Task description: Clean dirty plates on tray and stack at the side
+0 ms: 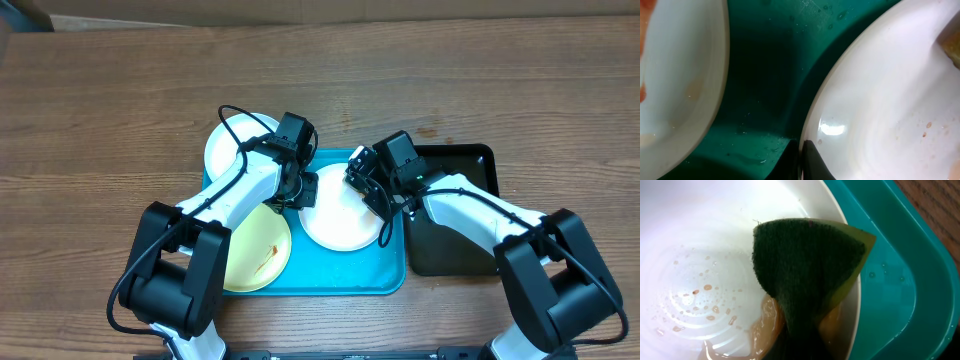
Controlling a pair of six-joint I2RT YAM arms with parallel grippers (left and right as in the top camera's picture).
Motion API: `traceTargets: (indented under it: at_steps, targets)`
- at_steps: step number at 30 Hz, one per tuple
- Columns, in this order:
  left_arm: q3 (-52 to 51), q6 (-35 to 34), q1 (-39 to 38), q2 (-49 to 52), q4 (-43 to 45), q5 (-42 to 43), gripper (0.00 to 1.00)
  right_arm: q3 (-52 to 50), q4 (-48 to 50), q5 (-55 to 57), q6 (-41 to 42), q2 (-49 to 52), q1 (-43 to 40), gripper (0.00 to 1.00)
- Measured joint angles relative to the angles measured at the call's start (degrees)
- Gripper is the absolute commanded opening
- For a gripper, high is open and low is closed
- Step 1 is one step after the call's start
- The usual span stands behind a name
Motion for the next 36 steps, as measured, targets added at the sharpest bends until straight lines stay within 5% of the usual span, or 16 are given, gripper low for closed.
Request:
traceTargets:
  at_steps: [19, 31, 36]
  targets:
    - [0.0, 0.0, 0.0, 0.0, 0.0, 0.0, 0.04, 2.1, -8.2, -18.2, 6.3, 1.5, 1.2, 0.04]
    - [0.0, 0.0, 0.0, 0.0, 0.0, 0.0, 0.04, 30.1, -30.8, -21.5, 20.8, 2.4, -2.6, 0.04]
    - [0.0, 0.0, 0.0, 0.0, 0.0, 0.0, 0.04, 29.9, -33.9, -21.4, 27.9, 2.3, -3.8, 0.04]
